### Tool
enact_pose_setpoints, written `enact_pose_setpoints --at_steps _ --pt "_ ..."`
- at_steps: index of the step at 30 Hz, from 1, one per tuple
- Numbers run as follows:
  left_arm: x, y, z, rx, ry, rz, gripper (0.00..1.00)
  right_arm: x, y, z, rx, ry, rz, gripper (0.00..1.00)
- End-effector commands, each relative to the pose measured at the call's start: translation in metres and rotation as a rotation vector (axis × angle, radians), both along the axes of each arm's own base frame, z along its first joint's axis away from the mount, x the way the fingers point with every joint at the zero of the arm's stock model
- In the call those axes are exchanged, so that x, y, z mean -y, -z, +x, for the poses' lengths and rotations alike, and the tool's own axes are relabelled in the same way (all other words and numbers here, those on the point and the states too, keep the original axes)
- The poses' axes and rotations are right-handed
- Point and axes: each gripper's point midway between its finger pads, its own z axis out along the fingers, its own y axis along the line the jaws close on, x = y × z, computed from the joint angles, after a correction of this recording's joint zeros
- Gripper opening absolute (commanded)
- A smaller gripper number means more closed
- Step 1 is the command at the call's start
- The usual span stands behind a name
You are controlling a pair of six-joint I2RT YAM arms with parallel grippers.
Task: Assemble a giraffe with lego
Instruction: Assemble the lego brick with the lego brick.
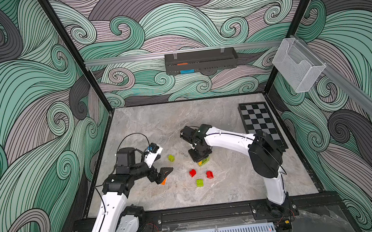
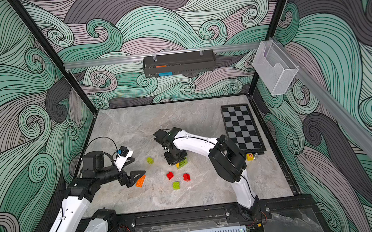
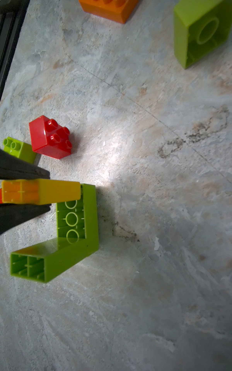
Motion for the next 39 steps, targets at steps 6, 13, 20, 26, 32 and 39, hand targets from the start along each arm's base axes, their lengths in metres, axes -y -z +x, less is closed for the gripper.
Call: enact_pose_setpoints --at_steps 6,13,20,26,32,39 --pt "0.002 -0.003 -0.002 0.014 0.018 -0.012 0.99 0.008 0.008 -0.006 -0.040 -0.062 -0.069 0.00" --pt "0.002 -0.002 -0.002 0.013 0.018 -0.012 0.99 0.009 0.007 -0.009 -0.058 -0.063 -0.057 0.00" --pt "0.002 -0.002 -0.002 0.012 0.017 -0.012 0.99 0.006 0.017 -0.011 -0.077 -0.033 -0.067 0.00" --pt "0.002 -0.001 -0.002 0.009 0.018 -0.012 0.99 0.001 0.025 -0.016 -0.092 -0.041 -0.067 0.00" --pt "0.002 -0.001 -0.002 0.010 0.017 -0.011 0.99 0.004 0.034 -0.020 -0.114 -0.071 -0.087 0.00" --pt "0.002 -0.001 -0.002 0.007 0.016 -0.011 0.99 0.013 0.030 -0.028 -0.130 -0.038 -0.084 0.00"
